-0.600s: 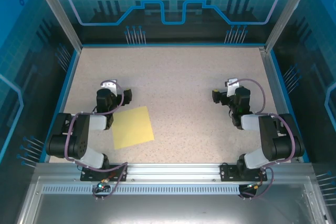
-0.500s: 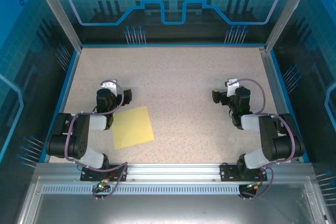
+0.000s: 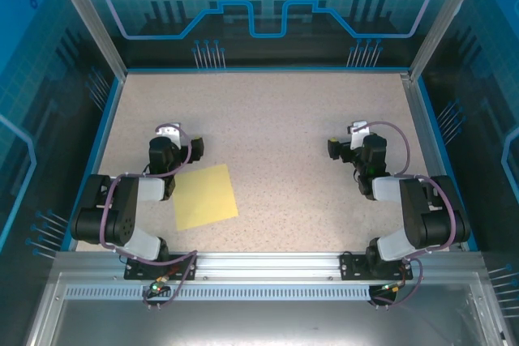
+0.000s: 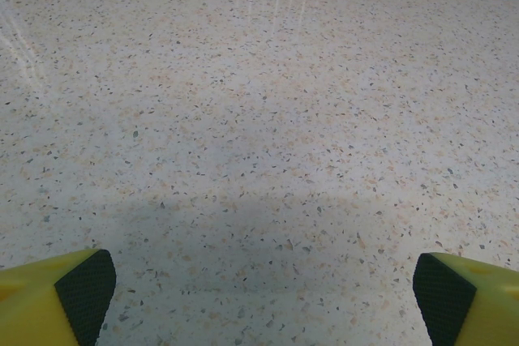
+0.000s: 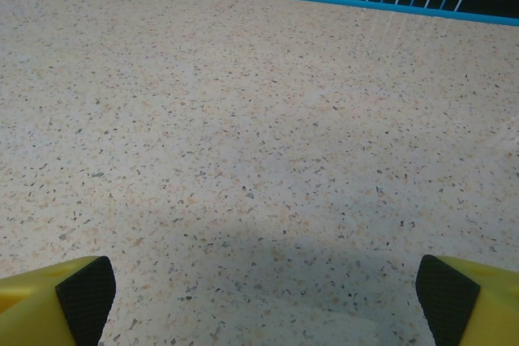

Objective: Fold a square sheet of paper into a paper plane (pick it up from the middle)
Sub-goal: Move the square sheet of paper to the center of the table.

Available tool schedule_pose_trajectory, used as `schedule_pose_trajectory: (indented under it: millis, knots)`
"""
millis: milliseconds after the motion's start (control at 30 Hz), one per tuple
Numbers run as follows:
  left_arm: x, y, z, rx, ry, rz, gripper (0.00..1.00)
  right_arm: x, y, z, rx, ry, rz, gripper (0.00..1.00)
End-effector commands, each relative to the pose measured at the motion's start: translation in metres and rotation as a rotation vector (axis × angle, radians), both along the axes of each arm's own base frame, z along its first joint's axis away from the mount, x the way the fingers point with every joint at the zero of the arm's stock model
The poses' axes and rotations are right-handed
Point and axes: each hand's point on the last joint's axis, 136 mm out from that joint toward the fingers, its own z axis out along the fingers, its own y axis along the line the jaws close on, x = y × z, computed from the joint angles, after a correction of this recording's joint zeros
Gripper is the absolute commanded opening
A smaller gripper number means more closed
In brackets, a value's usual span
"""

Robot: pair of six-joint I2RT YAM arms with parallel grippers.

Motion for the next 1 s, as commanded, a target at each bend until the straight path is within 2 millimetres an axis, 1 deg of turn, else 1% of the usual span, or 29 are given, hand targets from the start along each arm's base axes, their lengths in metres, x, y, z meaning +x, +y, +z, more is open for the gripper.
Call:
schedule_pose_trajectory:
  millis: [0,367,433,500,567,633,667,767,833,867,933,967]
  knots:
    - [0.007,-0.004,0.01,0.009,-0.028,-0.028,0.99,0.005,-0.001,0.004,0.0,-0.012,0.01,0.99]
    - [0.006,-0.003,0.011,0.013,-0.029,-0.019,0.99,0.005,-0.001,0.005,-0.001,-0.017,0.008,0.99]
    - [0.005,0.002,0.018,0.013,-0.029,0.013,0.98,0.006,-0.003,0.007,-0.014,-0.013,-0.018,0.99]
    - [0.002,0.008,0.026,0.013,-0.025,0.054,0.98,0.007,-0.009,0.019,-0.041,0.009,-0.069,0.99]
    - [-0.006,0.012,0.033,-0.005,-0.014,0.085,0.99,0.009,-0.013,0.035,-0.077,0.031,-0.121,0.99]
    - [-0.013,0.014,0.04,-0.042,-0.001,0.115,0.98,0.009,-0.011,0.055,-0.065,0.046,-0.156,1.0]
    - [-0.016,0.015,0.044,-0.059,0.004,0.127,0.98,0.006,-0.008,0.059,-0.033,0.075,-0.163,0.99]
    - [-0.026,0.017,0.066,-0.135,0.01,0.178,0.99,-0.006,0.01,0.074,0.061,0.196,-0.182,0.99]
    - [-0.031,0.012,0.084,-0.191,0.032,0.178,0.99,-0.015,0.025,0.078,0.054,0.277,-0.2,0.99]
    - [-0.034,0.009,0.09,-0.215,0.042,0.179,0.99,-0.017,0.039,0.084,0.034,0.283,-0.184,1.0]
    - [-0.039,0.005,0.105,-0.259,0.074,0.178,0.99,-0.025,0.073,0.084,-0.007,0.316,-0.113,1.0]
    - [-0.042,0.002,0.108,-0.263,0.099,0.17,0.98,-0.03,0.09,0.08,-0.022,0.339,-0.07,0.99]
